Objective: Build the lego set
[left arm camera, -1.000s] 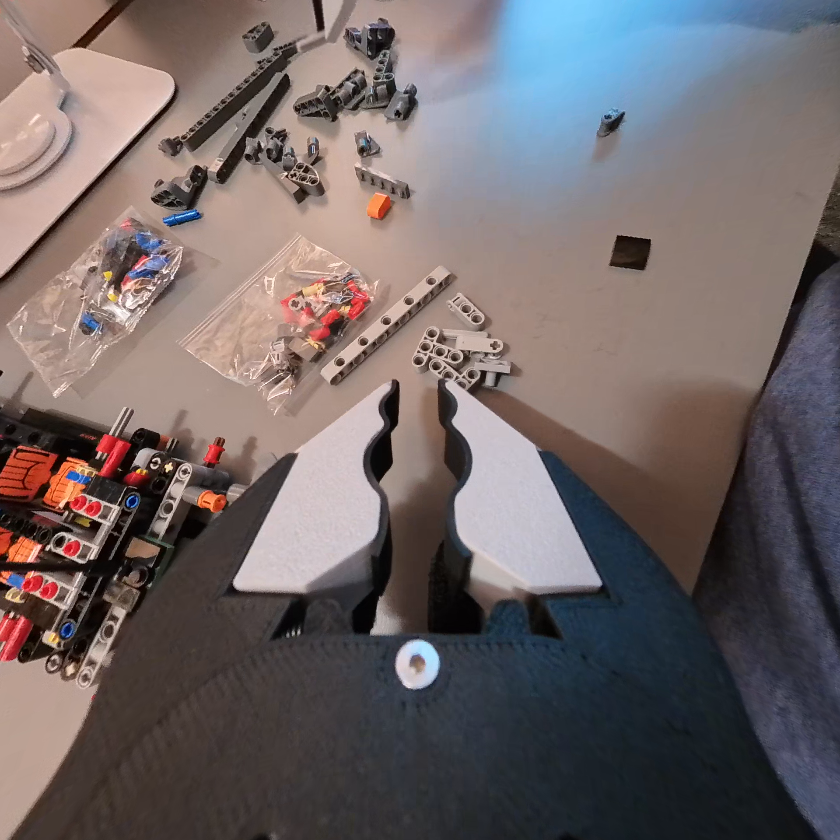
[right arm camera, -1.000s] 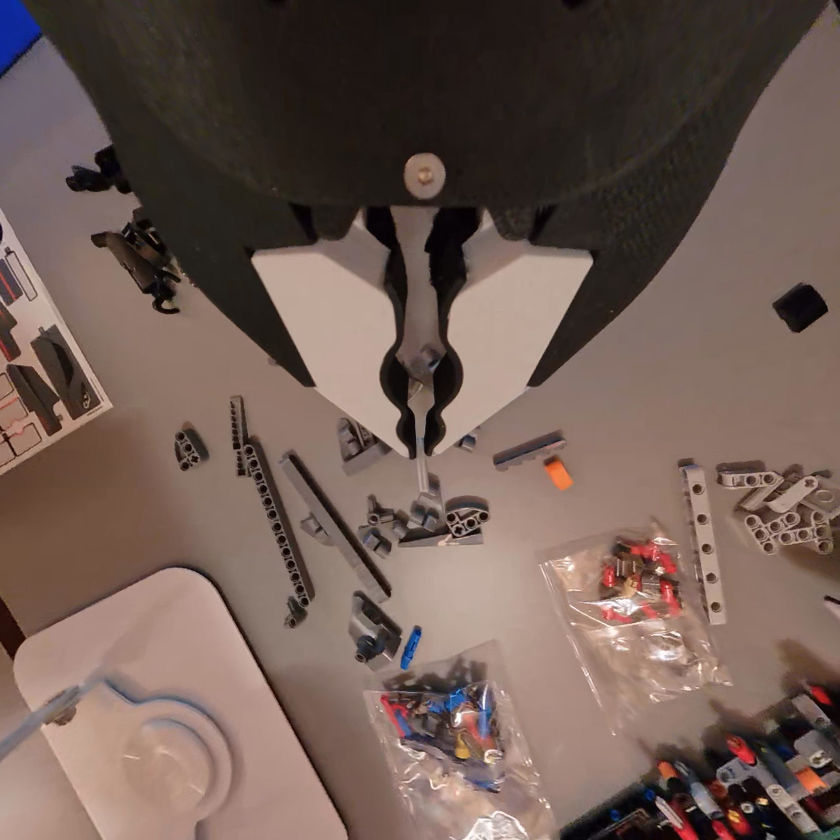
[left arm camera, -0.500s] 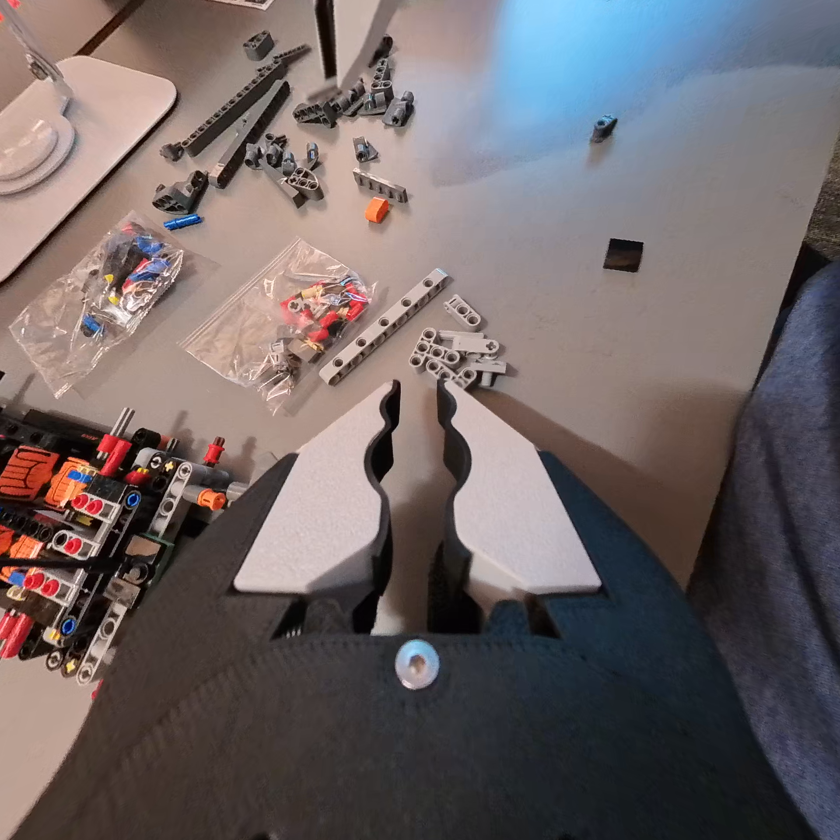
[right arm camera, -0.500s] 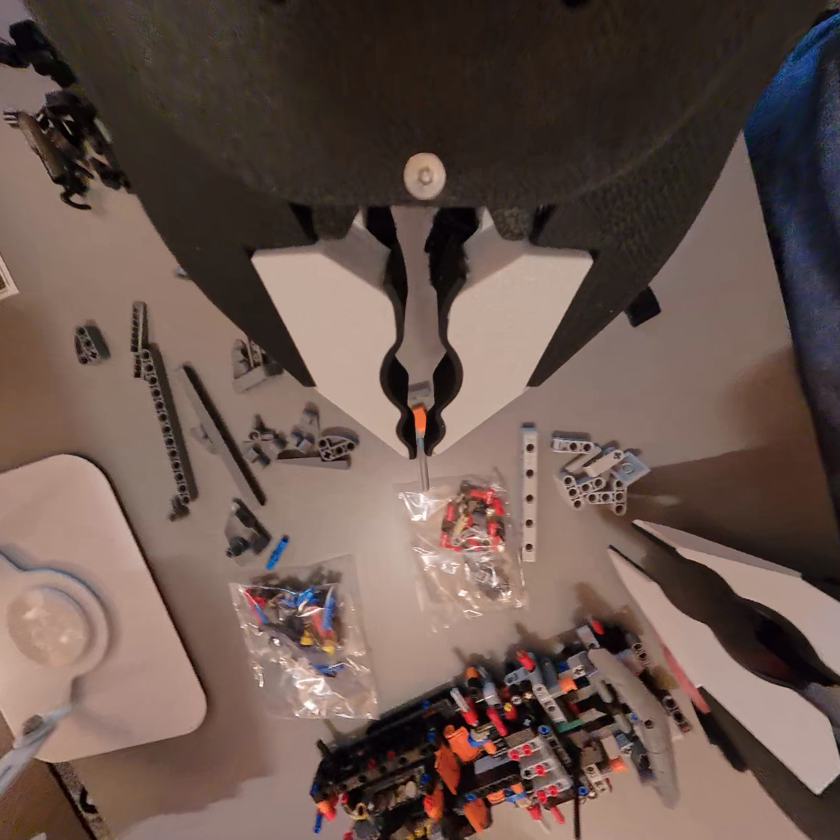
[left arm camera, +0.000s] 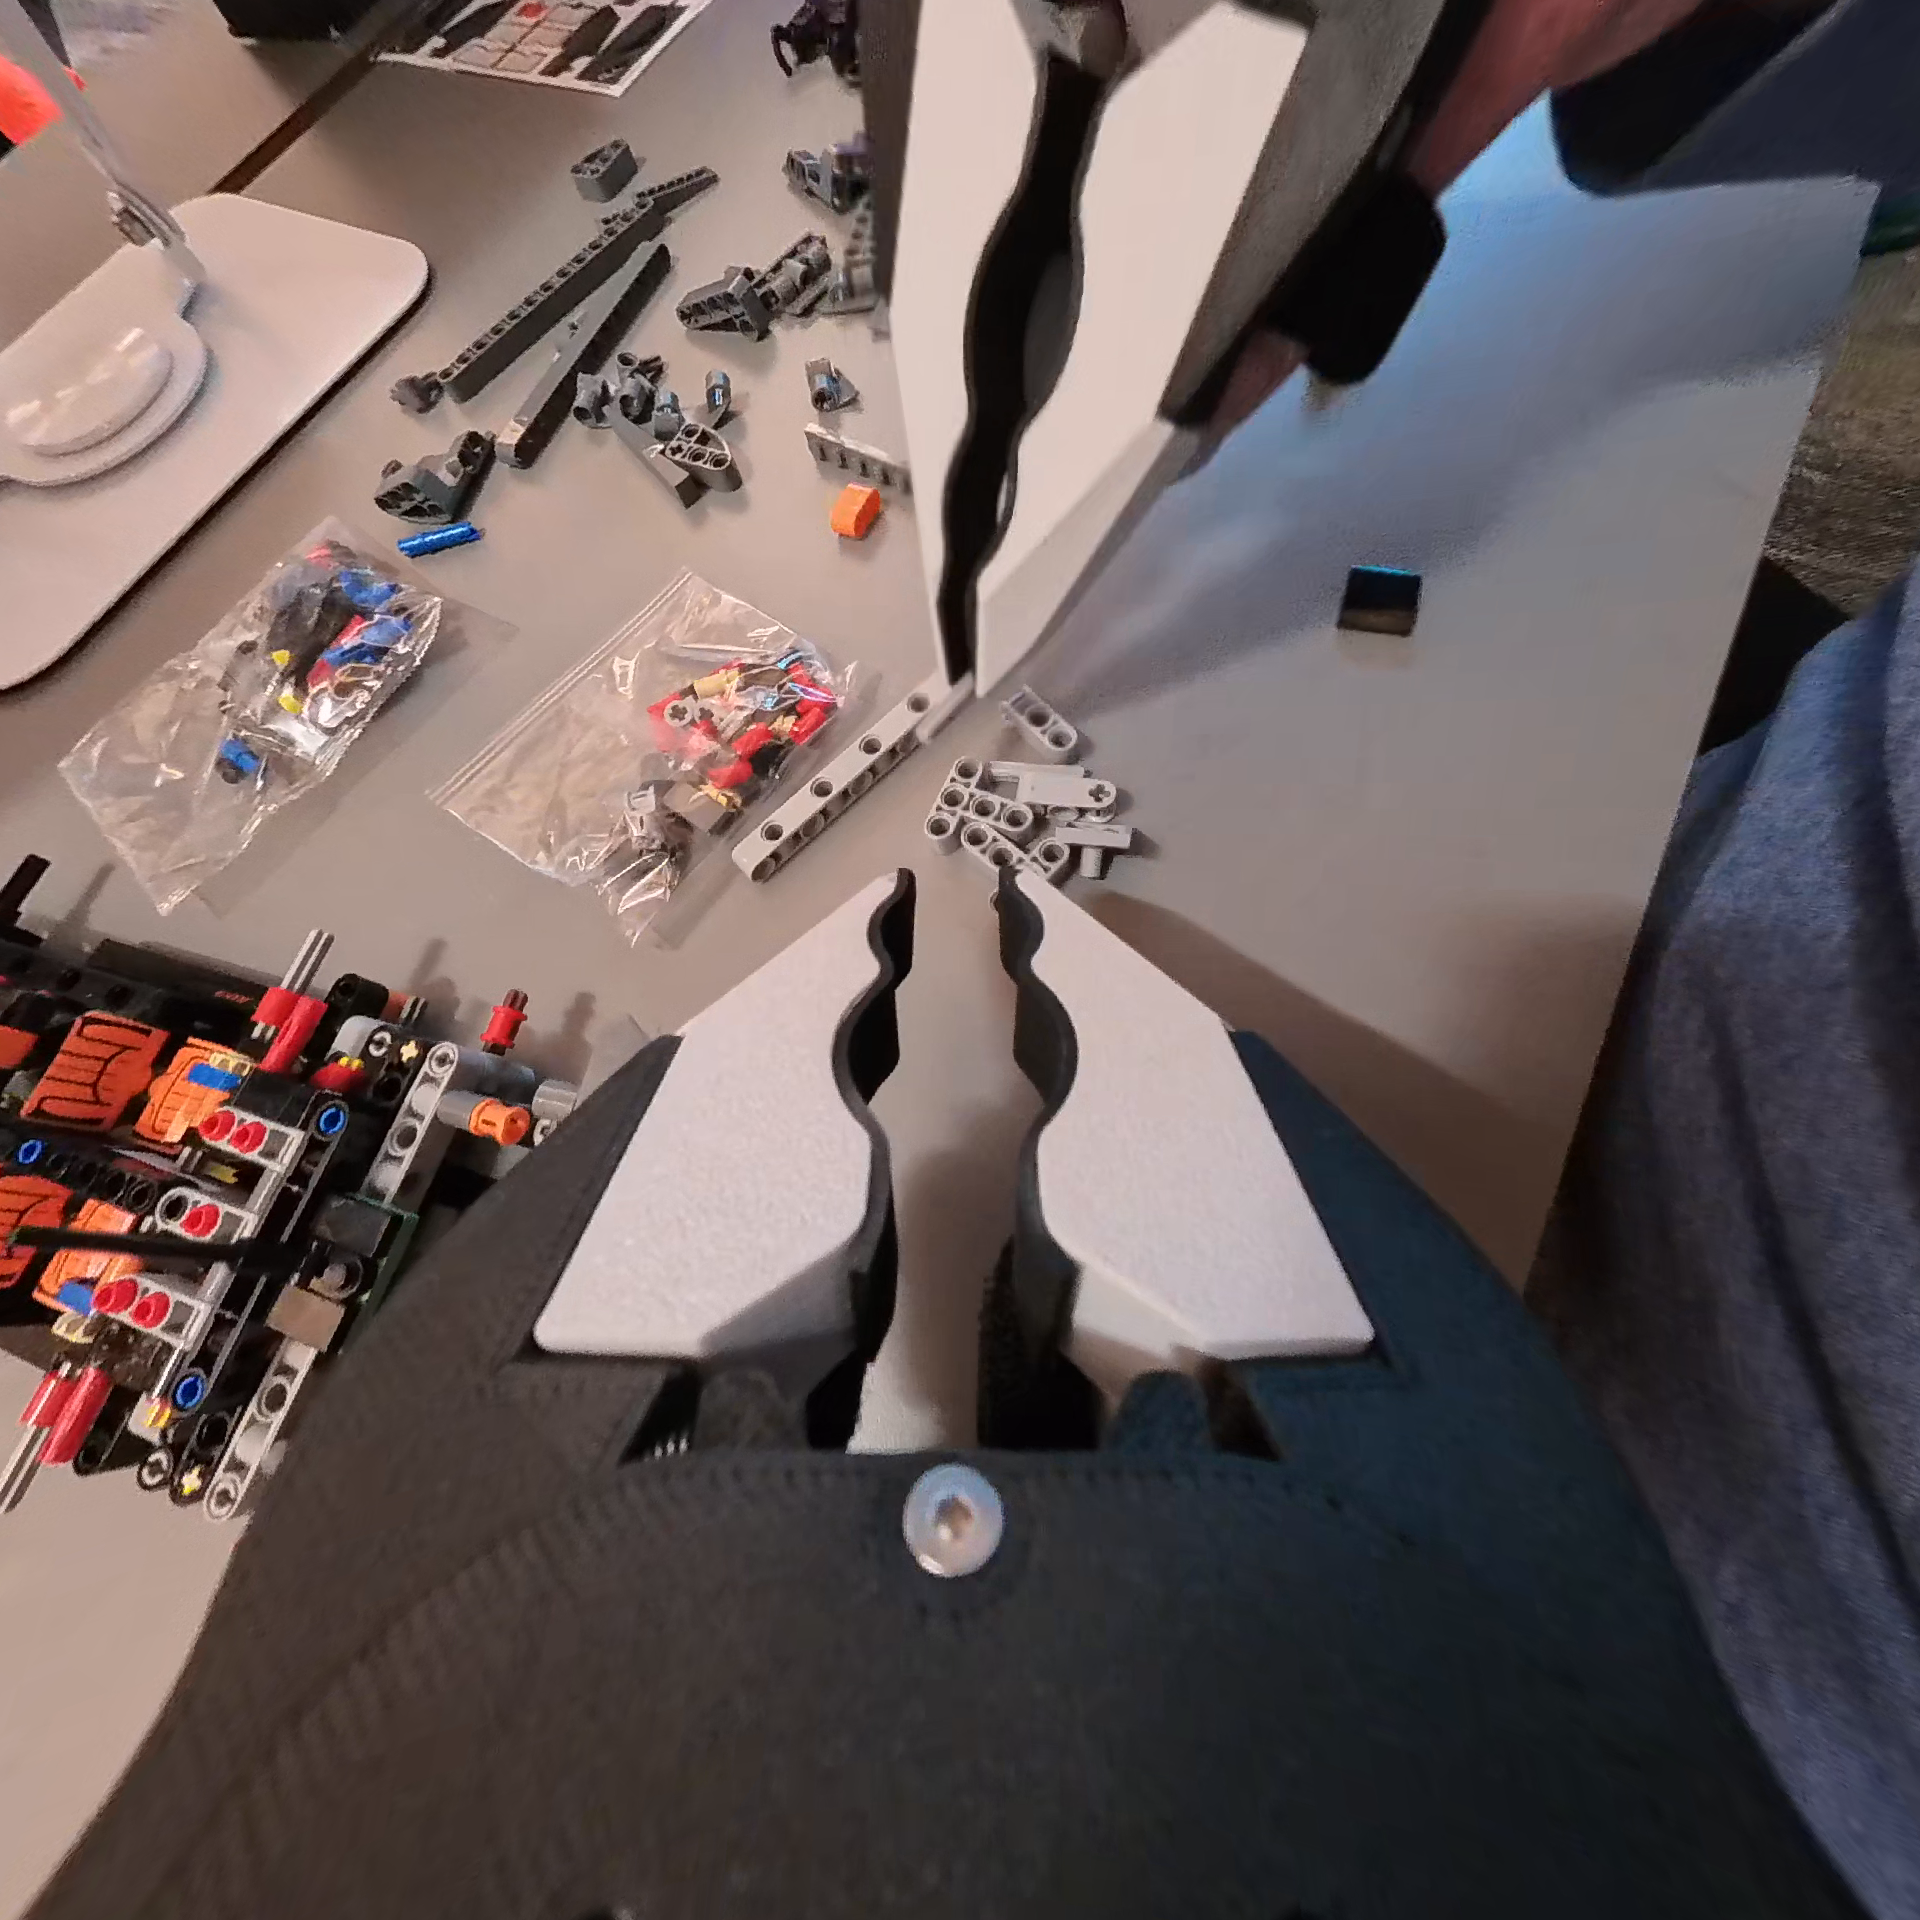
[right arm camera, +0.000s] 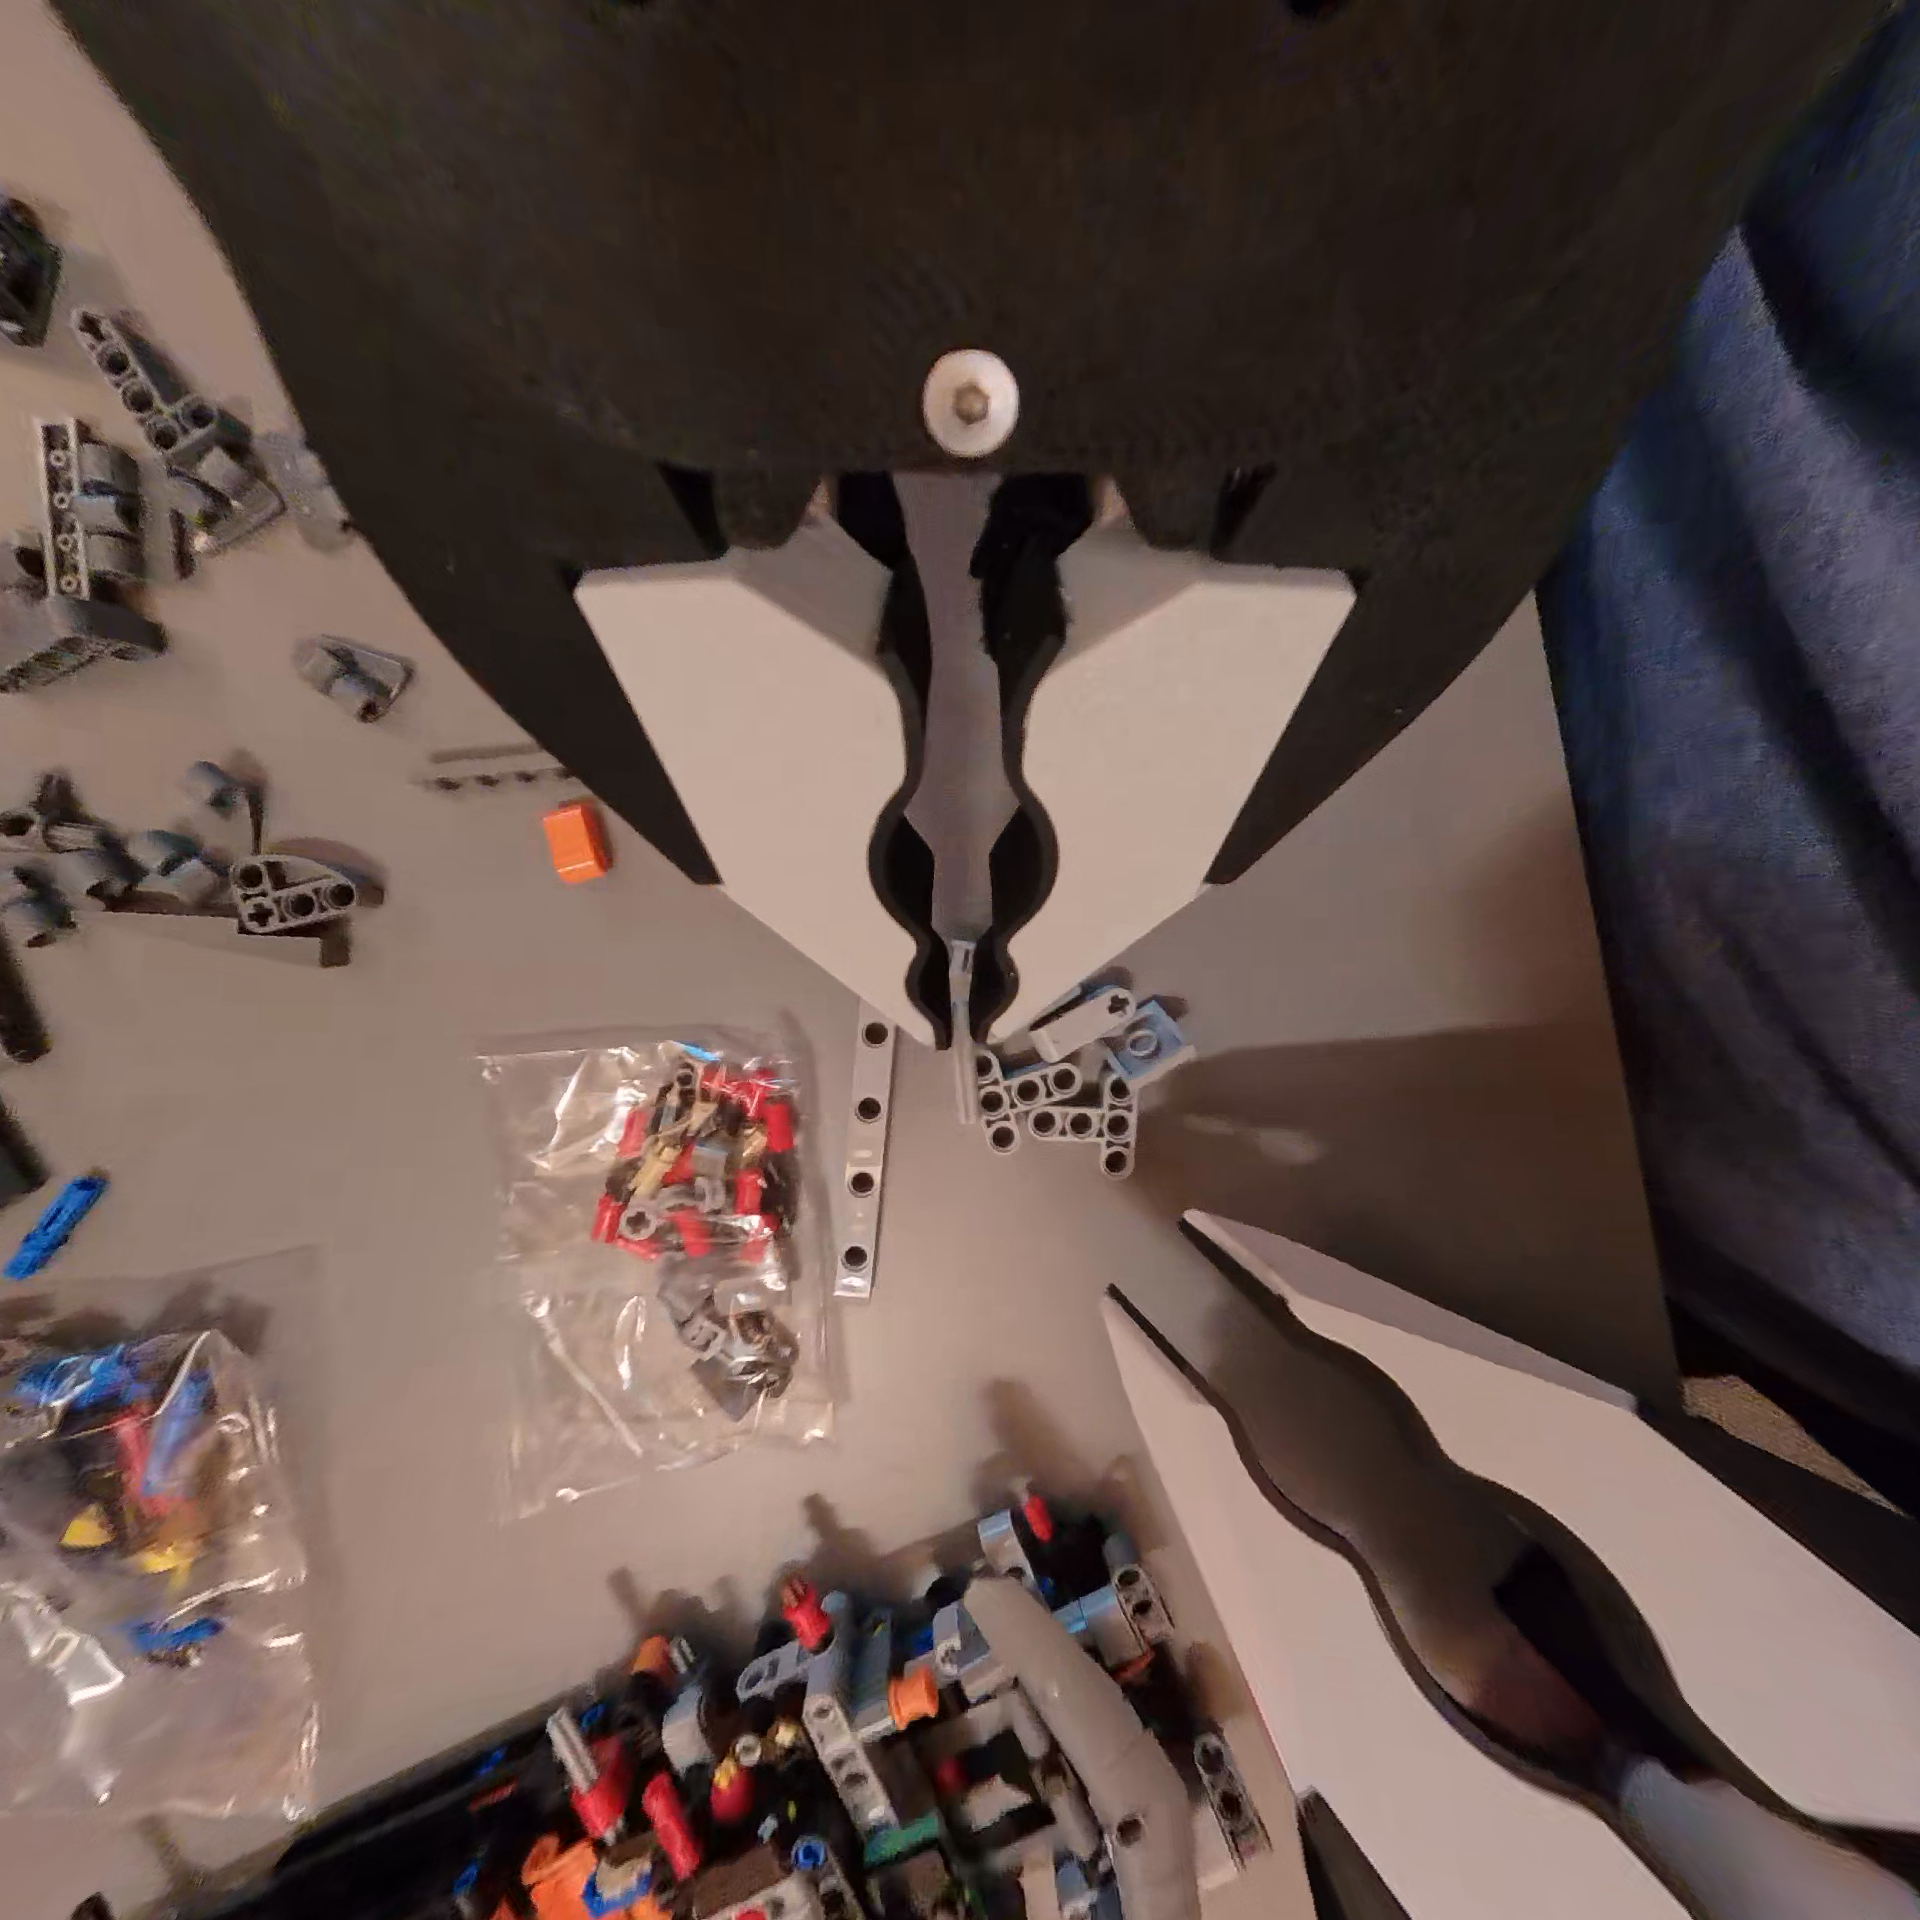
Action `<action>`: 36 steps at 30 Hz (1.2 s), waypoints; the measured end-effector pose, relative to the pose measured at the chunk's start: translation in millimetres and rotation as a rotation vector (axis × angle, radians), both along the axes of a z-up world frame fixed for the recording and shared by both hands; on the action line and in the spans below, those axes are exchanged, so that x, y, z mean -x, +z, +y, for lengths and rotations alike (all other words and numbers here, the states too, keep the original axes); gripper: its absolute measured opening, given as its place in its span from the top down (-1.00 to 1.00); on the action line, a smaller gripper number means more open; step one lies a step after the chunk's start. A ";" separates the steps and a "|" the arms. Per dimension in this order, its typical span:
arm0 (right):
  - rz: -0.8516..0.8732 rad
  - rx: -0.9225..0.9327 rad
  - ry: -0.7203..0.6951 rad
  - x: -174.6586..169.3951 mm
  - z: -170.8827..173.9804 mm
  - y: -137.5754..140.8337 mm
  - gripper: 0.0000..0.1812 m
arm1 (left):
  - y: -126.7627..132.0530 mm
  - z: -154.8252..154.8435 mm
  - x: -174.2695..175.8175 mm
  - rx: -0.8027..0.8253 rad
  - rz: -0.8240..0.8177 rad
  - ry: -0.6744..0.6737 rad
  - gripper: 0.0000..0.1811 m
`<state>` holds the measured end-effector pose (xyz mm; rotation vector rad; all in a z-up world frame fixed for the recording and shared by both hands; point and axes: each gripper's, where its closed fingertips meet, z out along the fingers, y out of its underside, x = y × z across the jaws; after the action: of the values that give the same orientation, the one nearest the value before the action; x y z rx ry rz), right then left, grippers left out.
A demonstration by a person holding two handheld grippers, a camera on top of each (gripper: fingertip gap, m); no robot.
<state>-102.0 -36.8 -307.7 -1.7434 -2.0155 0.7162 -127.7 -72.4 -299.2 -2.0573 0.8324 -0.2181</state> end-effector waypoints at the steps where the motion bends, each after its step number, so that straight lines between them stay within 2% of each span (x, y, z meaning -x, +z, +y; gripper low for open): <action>1: -0.011 -0.009 -0.005 -0.2 -0.5 -3.9 0.99 | 0.6 -0.5 0.1 -0.001 -0.004 -0.001 0.85; 6: -0.037 -0.027 -0.049 1.0 2.5 -15.1 0.95 | 4.7 -2.9 1.7 -0.014 -0.010 -0.002 0.85; 10: -0.021 -0.045 -0.047 2.8 0.5 -9.3 0.91 | 6.1 -3.5 2.3 -0.017 -0.012 -0.001 0.85; 13: 0.007 -0.071 -0.059 -0.1 7.1 0.8 0.96 | 6.4 -3.6 1.6 -0.019 -0.010 -0.002 0.85; 16: 0.036 -0.085 -0.131 -9.1 35.0 15.5 0.90 | 6.7 -3.4 1.0 -0.020 -0.012 -0.002 0.85; 19: 0.042 -0.055 -0.200 -19.0 69.1 25.4 0.74 | 7.9 -3.4 -0.2 -0.025 -0.011 -0.002 0.86; 22: 0.063 -0.072 -0.260 -19.2 107.6 31.7 0.74 | 8.1 -3.2 -0.5 -0.027 -0.008 -0.001 0.85; 25: 0.077 -0.104 -0.272 -3.3 136.6 33.1 0.77 | 7.5 -2.9 -0.6 -0.026 -0.006 0.001 0.85; 30: 0.011 -0.110 -0.202 40.6 150.6 8.5 0.82 | 7.4 -2.4 2.1 -0.026 -0.004 0.010 0.85; 36: -0.085 -0.112 -0.244 63.4 168.9 -22.7 0.86 | 9.3 -1.8 7.4 -0.028 -0.024 0.019 0.85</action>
<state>-165.4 132.1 -330.4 -1.9365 -1.8135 0.4498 -135.2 -74.1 -289.9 -2.0312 0.7969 -0.2196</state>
